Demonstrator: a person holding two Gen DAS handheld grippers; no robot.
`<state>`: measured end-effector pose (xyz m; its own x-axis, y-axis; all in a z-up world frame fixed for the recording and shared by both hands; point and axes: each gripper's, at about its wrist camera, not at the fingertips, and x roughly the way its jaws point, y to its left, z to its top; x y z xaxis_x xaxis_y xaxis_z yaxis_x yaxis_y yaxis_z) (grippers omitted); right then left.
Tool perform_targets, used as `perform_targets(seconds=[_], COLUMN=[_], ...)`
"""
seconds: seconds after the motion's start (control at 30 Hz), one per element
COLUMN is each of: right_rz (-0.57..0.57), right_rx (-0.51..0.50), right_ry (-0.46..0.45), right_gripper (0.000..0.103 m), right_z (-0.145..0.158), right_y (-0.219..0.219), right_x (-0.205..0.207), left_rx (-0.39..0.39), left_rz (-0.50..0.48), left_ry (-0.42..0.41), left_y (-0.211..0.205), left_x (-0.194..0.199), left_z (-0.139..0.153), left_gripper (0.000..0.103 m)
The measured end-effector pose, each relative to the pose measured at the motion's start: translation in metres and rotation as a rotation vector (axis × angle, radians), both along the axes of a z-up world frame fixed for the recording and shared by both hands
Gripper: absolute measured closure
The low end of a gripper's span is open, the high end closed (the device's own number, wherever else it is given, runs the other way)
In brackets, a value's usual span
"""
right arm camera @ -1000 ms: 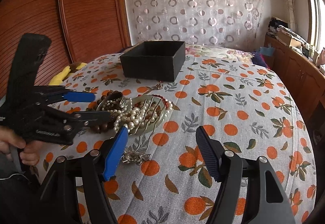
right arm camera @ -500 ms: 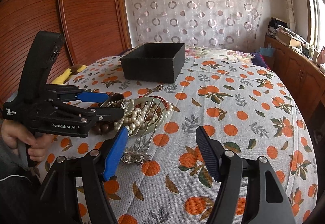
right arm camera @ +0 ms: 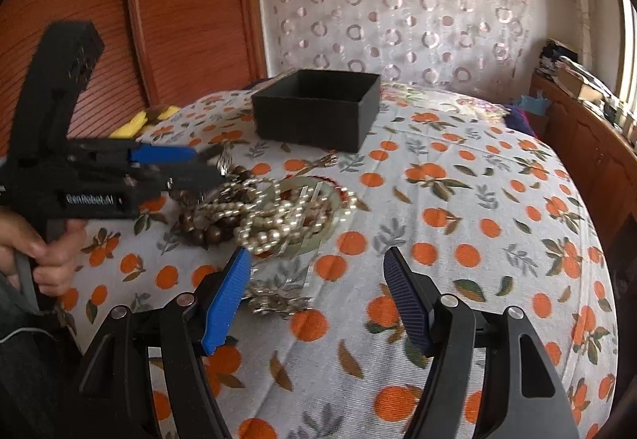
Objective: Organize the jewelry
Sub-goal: 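Move the right tool down over the silver hairpin and close on it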
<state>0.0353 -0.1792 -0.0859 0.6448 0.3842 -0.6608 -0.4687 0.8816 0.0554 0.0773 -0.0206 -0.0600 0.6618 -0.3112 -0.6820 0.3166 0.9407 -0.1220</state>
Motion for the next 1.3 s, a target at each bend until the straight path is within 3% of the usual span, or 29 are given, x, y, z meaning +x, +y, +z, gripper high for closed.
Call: perform_targets(seconds=[0.23,0.67,0.7,0.77,1.3], right_rz=[0.091,0.098,0.1,0.104,0.116], right_rx=[0.002,-0.152,-0.146,-0.149,-0.09], right_ry=[0.062,0.109,0.11,0.107,0.071], right_gripper=[0.031,0.032,0.04,0.044,0.044], right_z=[0.0,-0.019,-0.019,-0.017,0.02], right_y=[0.023,0.042,0.04,0.036,0.007], right_x=[0.002,0.016,0.015,0.012,0.006], left_rx=[-0.025,-0.031,-0.03,-0.028,-0.024], left_rz=[0.052,0.074,0.073,0.073,0.072], left_ry=[-0.038,-0.069,-0.069,-0.069,-0.069], left_y=[0.018,0.029,0.029,0.028,0.027], left_x=[-0.009,-0.018,-0.019,-0.019,-0.019], left_z=[0.014,0.02,0.019,0.019,0.017], left_gripper=[0.048,0.048,0.048,0.048,0.048])
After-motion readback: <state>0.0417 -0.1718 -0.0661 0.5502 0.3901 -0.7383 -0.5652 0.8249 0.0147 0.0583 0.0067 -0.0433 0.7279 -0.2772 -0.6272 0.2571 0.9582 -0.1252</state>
